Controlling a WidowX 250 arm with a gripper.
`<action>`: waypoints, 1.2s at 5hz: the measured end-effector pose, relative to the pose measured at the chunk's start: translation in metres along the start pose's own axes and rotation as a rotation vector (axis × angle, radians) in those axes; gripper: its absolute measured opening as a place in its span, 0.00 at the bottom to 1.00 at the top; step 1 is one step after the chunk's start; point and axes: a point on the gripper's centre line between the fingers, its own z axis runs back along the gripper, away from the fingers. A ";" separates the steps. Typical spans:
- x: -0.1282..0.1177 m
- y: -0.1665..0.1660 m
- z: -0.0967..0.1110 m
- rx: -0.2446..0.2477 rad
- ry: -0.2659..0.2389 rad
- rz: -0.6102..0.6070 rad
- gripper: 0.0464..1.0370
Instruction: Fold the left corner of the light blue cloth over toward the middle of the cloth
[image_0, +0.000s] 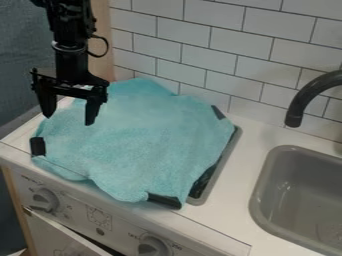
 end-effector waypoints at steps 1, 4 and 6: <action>0.000 0.023 -0.003 -0.002 0.004 0.077 0.96; 0.005 0.057 -0.040 -0.105 0.060 0.154 0.96; 0.009 0.049 -0.048 -0.151 0.044 0.121 0.96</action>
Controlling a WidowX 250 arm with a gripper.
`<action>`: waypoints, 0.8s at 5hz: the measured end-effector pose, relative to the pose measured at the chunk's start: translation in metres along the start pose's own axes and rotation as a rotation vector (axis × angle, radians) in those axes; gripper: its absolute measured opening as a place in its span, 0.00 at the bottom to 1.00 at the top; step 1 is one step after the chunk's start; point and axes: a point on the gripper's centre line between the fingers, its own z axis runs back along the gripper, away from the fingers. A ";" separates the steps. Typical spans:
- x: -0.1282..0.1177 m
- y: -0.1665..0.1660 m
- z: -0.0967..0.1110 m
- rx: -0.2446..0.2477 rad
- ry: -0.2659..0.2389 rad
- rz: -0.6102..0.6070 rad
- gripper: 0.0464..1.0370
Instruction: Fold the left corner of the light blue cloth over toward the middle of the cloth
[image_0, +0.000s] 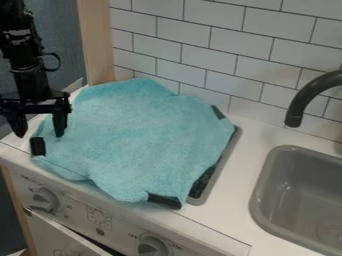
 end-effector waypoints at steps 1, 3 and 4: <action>-0.001 -0.002 -0.010 -0.014 0.015 -0.017 0.96; 0.001 0.005 -0.011 0.029 0.002 -0.030 0.92; 0.002 0.007 -0.013 0.042 -0.010 -0.030 0.66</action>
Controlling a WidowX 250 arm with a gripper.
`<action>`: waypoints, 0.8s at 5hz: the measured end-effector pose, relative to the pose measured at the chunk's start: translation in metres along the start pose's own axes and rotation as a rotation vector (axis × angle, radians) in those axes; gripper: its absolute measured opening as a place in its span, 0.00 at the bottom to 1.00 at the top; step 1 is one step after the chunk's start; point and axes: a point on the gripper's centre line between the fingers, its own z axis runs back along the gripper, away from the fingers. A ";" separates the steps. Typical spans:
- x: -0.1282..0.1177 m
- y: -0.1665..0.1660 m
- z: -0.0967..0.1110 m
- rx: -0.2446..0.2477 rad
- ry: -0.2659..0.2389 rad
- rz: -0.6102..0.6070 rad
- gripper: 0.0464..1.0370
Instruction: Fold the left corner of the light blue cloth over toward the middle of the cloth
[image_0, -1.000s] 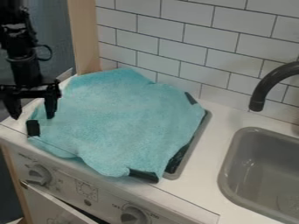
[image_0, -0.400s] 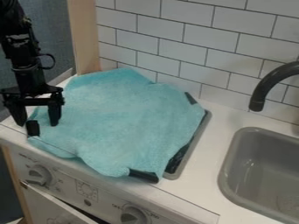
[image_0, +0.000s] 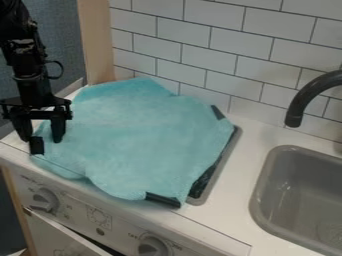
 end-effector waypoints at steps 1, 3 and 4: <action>-0.001 0.000 -0.001 0.002 -0.001 0.001 0.42; -0.003 0.000 -0.001 0.005 -0.001 0.007 0.12; -0.003 0.000 0.000 0.004 -0.003 0.005 0.04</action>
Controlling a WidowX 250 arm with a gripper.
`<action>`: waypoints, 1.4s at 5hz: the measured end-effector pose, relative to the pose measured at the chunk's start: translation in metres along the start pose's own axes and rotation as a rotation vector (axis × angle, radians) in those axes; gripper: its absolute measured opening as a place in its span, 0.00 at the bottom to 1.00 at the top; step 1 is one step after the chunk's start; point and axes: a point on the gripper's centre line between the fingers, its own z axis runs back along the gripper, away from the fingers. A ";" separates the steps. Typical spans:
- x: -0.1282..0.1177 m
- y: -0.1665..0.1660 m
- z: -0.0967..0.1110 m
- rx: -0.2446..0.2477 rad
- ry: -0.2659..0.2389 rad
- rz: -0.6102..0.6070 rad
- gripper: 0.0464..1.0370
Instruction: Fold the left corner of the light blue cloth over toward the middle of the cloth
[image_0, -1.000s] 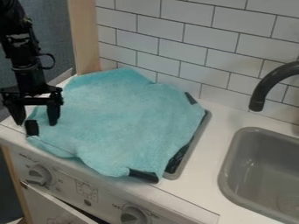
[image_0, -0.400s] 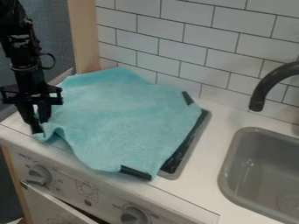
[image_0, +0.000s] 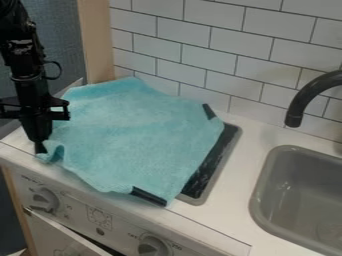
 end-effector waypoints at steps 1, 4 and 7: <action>-0.002 -0.001 0.000 -0.009 0.010 -0.002 0.02; -0.007 -0.014 0.020 -0.093 0.046 0.019 0.02; 0.017 -0.038 0.071 -0.170 -0.001 0.061 0.02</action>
